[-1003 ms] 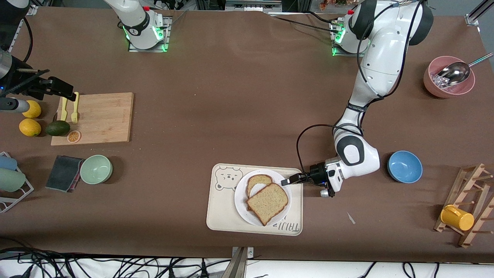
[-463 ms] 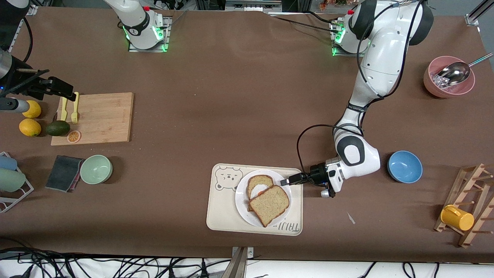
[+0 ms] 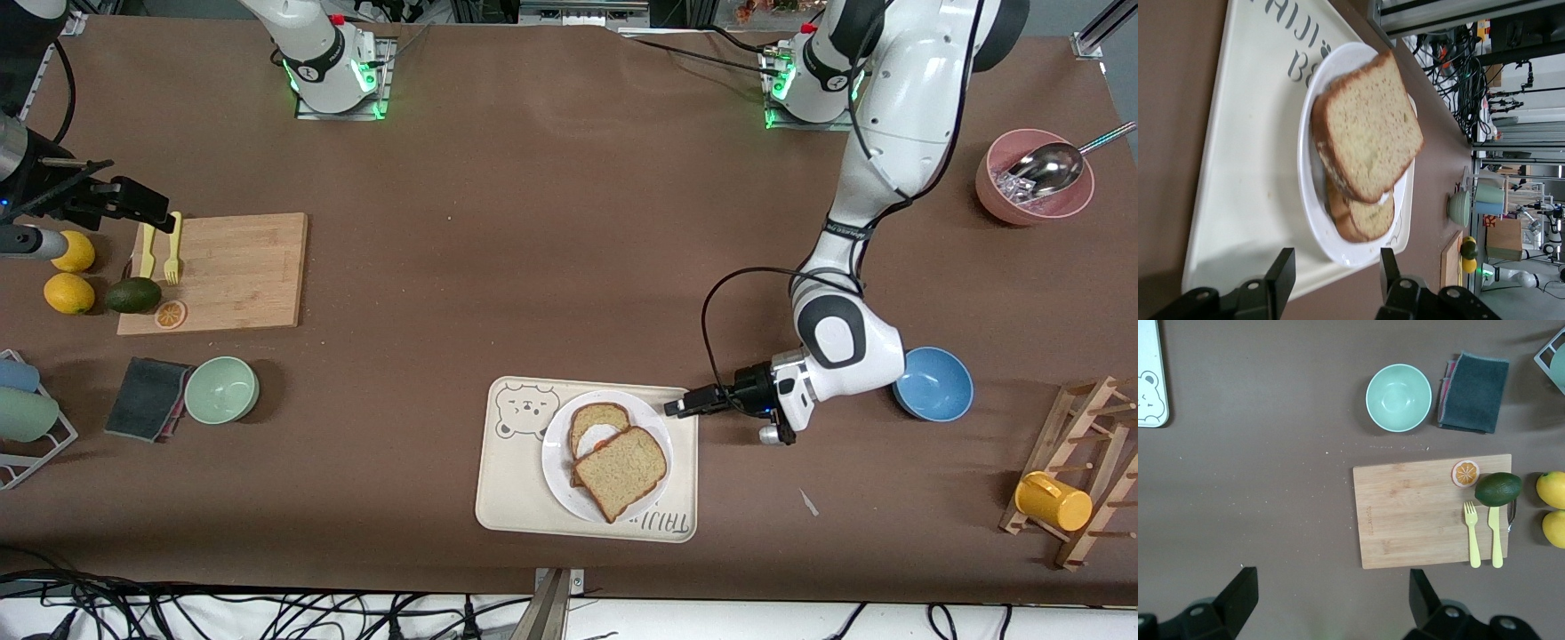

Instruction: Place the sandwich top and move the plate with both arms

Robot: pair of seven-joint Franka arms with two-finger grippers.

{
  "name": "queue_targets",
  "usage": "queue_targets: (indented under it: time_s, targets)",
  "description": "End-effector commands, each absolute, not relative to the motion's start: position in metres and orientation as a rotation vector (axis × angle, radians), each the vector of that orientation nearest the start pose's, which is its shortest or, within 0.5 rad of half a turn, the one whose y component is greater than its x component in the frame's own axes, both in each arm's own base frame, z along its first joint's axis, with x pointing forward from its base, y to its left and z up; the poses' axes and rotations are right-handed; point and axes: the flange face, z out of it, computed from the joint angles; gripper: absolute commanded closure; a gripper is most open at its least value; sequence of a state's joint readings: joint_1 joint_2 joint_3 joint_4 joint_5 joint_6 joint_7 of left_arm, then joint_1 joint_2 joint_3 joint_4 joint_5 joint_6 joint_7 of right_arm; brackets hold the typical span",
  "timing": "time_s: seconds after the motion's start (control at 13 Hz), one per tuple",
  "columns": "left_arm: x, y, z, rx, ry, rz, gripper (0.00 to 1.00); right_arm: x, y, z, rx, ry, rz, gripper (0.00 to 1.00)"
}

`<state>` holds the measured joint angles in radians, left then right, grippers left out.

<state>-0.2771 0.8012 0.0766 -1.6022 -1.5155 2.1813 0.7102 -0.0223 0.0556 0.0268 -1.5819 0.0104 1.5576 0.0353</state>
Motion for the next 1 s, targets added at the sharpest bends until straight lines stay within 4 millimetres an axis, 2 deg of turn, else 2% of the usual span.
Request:
queue_targets:
  time_s: [0.0, 0.08, 0.15, 0.46, 0.62, 0.77, 0.85, 0.93]
  targets:
    - [0.617, -0.165, 0.194, 2.114, 0.182, 0.076, 0.27, 0.568, 0.002, 0.593, -3.140, 0.058, 0.128, 0.00]
    - [0.608, -0.159, 0.205, 2.136, 0.156, 0.069, 0.17, 0.568, 0.002, 0.593, -3.140, 0.058, 0.128, 0.00]
    - [0.597, -0.153, 0.216, 2.158, 0.137, 0.058, 0.00, 0.568, 0.002, 0.593, -3.140, 0.058, 0.128, 0.00]
    - [0.586, -0.096, 0.260, 2.273, 0.054, 0.116, 0.00, 0.568, 0.002, 0.593, -3.140, 0.058, 0.128, 0.00]
    - [0.569, -0.083, 0.281, 2.272, 0.062, 0.138, 0.00, 0.568, 0.002, 0.593, -3.140, 0.058, 0.128, 0.00]
    - [0.567, -0.063, 0.303, 2.270, 0.078, 0.191, 0.00, 0.568, 0.002, 0.593, -3.140, 0.055, 0.128, 0.00]
    - [0.561, -0.054, 0.310, 2.291, 0.059, 0.199, 0.00, 0.568, 0.002, 0.593, -3.140, 0.055, 0.128, 0.00]
    - [0.559, -0.048, 0.328, 2.346, -0.028, 0.217, 0.00, 0.568, 0.002, 0.593, -3.140, 0.055, 0.128, 0.00]
